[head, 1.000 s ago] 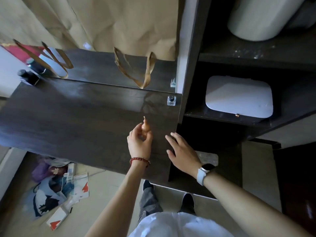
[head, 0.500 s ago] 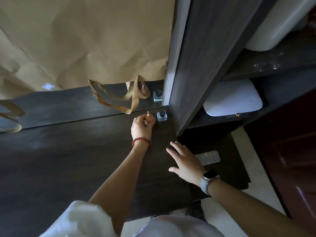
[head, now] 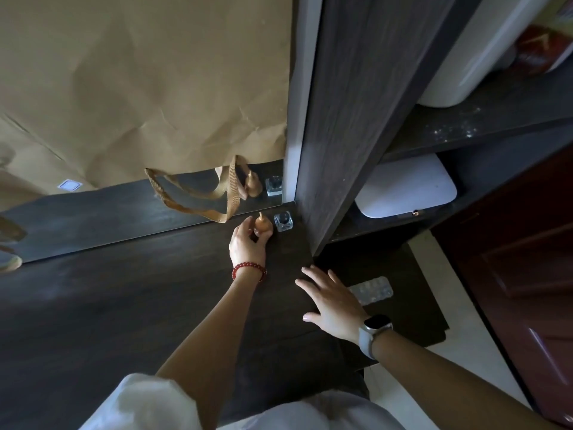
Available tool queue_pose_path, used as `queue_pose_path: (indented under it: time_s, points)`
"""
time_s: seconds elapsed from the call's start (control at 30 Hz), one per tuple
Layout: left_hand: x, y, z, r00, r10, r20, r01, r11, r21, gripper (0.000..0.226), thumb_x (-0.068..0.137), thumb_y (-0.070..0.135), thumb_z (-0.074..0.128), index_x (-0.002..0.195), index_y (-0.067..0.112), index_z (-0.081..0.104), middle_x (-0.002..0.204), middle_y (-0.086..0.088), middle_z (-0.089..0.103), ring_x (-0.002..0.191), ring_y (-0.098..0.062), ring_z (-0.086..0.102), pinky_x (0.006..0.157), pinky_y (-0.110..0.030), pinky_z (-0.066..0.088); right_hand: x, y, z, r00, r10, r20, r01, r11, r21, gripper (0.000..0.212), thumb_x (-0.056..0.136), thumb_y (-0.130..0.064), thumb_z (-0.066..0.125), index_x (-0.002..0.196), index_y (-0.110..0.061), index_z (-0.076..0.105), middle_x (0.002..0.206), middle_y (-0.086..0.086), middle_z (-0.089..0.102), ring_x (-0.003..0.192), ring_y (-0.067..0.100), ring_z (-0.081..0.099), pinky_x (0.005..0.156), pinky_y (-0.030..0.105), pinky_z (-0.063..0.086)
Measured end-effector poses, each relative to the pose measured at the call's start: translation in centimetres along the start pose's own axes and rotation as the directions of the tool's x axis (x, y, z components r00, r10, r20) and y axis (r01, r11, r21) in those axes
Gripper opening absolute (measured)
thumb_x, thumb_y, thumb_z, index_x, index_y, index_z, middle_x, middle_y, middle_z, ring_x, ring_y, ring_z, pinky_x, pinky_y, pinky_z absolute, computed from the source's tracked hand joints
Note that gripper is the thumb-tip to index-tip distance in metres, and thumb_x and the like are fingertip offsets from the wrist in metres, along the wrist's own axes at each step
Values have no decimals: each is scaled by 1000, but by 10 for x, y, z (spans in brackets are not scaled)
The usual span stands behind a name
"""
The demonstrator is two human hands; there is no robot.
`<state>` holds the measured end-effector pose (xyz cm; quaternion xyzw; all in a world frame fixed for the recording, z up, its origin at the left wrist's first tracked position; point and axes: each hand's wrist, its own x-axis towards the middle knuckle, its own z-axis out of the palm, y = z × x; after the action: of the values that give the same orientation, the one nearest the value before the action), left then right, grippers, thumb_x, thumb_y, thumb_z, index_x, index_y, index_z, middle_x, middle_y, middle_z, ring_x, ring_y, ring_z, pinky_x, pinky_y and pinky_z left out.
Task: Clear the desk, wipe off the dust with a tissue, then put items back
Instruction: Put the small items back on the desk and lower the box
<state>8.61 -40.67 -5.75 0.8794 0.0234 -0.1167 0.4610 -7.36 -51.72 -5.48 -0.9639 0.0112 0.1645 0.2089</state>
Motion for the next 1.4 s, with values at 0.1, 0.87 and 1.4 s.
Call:
queue_pose_path:
  time_s: [0.1, 0.87, 1.4]
  points:
    - [-6, 1, -3, 1000, -1, -1, 1, 1000, -19, 64, 73, 15, 74, 129, 8, 45, 130, -14, 48, 111, -27, 55, 97, -39, 45, -1, 1, -3, 1000, -7, 4, 7, 1000, 31, 62, 89, -28, 55, 142, -17, 24, 155, 1, 8, 143, 16, 0, 116, 36, -1]
    - [-109, 174, 90, 993, -25, 120, 22, 999, 25, 76, 88, 37, 53, 143, 4, 12, 146, -23, 26, 134, -39, 26, 111, -41, 22, -13, 131, -162, 604, 612, -510, -340, 777, 530, 65, 89, -30, 53, 139, -1, 25, 142, 25, 34, 130, 40, 32, 105, 47, 29]
    - [-204, 143, 85, 997, 24, -75, -28, 998, -61, 72, 80, 19, 65, 138, 9, 23, 138, -10, 36, 126, -24, 37, 106, -36, 36, -100, 123, -132, 723, 491, -485, 61, 654, 754, 58, 85, -18, 61, 135, -10, 32, 134, 13, 40, 119, 23, 46, 92, 32, 46]
